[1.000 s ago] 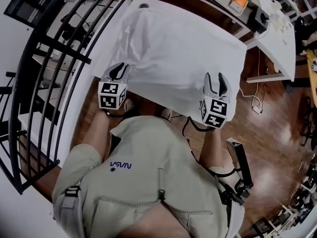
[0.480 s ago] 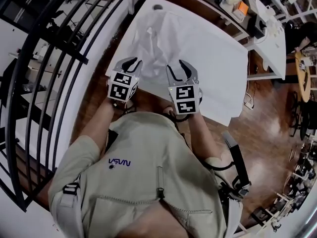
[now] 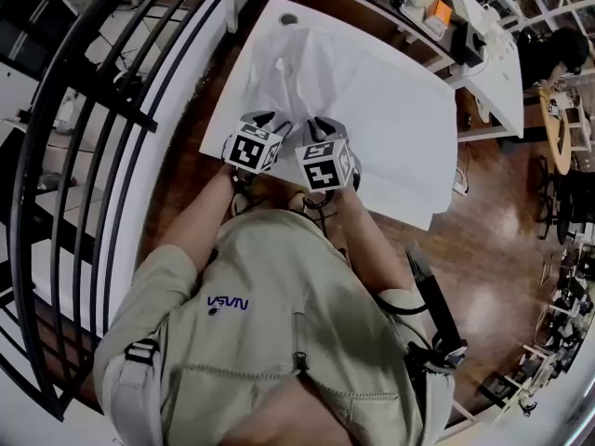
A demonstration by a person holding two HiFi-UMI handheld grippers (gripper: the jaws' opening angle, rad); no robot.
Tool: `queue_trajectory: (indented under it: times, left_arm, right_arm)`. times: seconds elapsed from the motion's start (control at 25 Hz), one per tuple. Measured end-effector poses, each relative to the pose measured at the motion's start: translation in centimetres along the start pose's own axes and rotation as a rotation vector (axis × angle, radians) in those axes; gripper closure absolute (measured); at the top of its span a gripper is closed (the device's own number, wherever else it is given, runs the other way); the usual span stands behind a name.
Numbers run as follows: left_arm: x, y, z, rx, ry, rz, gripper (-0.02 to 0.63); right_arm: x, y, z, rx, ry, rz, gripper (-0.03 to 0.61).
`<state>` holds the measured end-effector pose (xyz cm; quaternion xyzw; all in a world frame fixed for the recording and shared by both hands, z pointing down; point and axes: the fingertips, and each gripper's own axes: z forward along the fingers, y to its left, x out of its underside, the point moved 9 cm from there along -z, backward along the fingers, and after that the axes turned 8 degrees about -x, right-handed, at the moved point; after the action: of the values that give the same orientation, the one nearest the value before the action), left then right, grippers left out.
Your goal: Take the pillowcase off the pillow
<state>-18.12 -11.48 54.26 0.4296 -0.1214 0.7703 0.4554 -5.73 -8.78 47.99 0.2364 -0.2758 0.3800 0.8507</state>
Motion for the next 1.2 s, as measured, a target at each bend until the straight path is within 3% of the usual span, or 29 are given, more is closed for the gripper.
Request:
queue_trajectory:
  times: [0.04,0.12,0.16,0.44,0.76,0.88,1.04,1.2]
  left_arm:
    - [0.1,-0.1,0.4,0.012,0.02,0.026,0.466]
    - [0.3,-0.2,0.7,0.007,0.049,0.092,0.574]
    - [0.3,-0.3,0.6,-0.002,0.054,0.111,0.595]
    - [2.3,0.6,-1.7,-0.094,0.019,0.045,0.606]
    - [6.0,0.5,-0.9,-0.126,0.096,-0.022,0.606]
    - [6.7,0.3,-1.0,-0.116,0.099,-0.07,0.606]
    - [6.1,0.3,-1.7,-0.124,0.038,-0.089,0.606]
    - [5.4,0.2,-2.1,-0.136,0.0,-0.085,0.606]
  right_arm:
    - [0.3,0.1,0.2,0.003,0.017,-0.002,0.567]
    - [0.7,0.1,0.1,0.0,0.03,0.001,0.571]
    - [0.9,0.0,-0.2,0.003,0.029,0.009,0.572]
    - [4.2,-2.8,-3.9,0.089,-0.01,0.143,0.572]
    - [7.1,-2.2,-3.0,0.05,0.053,0.199,0.572]
    - [7.0,-1.9,-2.4,0.03,0.068,0.178,0.572]
    - [5.9,-2.0,-3.2,0.012,0.036,0.159,0.559]
    - [1.9,-0.6,-5.3,0.047,-0.057,-0.041,0.504]
